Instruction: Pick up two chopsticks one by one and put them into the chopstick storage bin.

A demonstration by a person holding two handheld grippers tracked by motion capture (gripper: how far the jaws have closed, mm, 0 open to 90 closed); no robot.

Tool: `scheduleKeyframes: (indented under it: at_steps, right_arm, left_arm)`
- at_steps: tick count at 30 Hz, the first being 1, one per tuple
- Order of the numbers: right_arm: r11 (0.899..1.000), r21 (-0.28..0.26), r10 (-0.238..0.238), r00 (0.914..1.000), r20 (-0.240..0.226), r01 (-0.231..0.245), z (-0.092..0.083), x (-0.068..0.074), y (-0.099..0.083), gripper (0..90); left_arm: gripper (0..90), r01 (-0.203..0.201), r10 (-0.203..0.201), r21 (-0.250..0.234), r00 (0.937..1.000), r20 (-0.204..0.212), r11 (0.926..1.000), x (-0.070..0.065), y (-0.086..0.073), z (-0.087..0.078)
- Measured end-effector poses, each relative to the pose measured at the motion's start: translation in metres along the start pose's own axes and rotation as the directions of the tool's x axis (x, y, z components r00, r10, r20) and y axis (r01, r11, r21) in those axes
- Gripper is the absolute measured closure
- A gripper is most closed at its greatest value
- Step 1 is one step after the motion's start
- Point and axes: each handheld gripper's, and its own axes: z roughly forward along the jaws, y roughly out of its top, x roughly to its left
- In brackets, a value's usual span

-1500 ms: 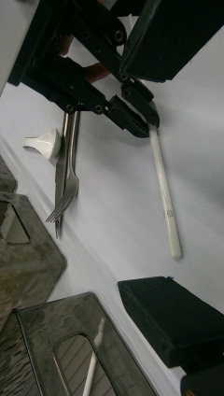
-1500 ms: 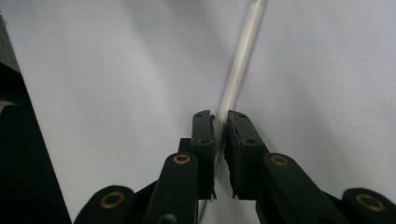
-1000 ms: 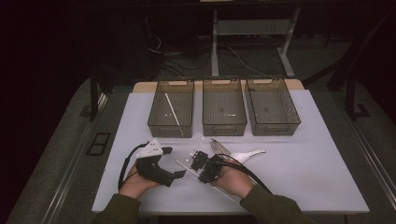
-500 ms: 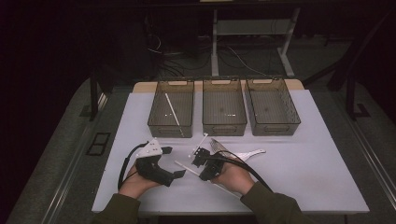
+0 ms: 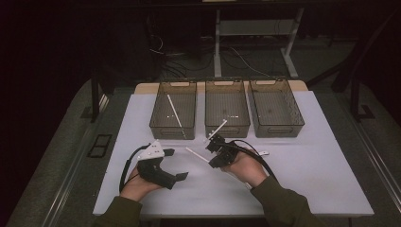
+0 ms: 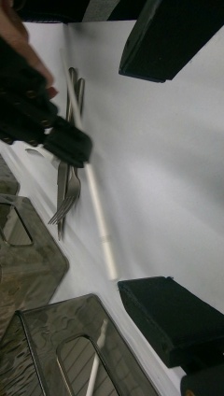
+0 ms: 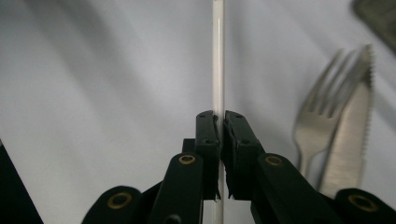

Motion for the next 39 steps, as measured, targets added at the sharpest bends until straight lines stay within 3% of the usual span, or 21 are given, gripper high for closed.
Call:
scheduleKeyframes:
  at_steps: [11,17,32,39]
  right_arm:
    - [0.994,-0.105,0.022,0.9997,-0.008,-0.022,-0.039,-0.011,0.017,84.6]
    - [0.989,-0.148,0.032,0.9994,0.013,-0.03,-0.057,-0.016,0.039,84.6]
    - [0.981,-0.174,0.097,0.9938,0.053,-0.087,-0.05,-0.037,0.119,84.6]
    - [0.98,-0.167,0.126,0.9895,0.07,-0.113,-0.033,-0.046,0.158,84.6]
  left_arm:
    - [0.0,0.0,0.0,-0.004,1.0,0.002,1.0,0.0,0.0,0.0]
    - [0.0,-0.002,0.002,-0.006,1.0,0.007,1.0,0.0,0.0,0.0]
    - [0.0,0.007,-0.007,-0.023,0.9998,0.021,0.9997,0.0,0.001,0.001]
    - [0.0,0.007,-0.006,-0.024,0.9996,0.026,0.9997,0.0,0.001,0.001]
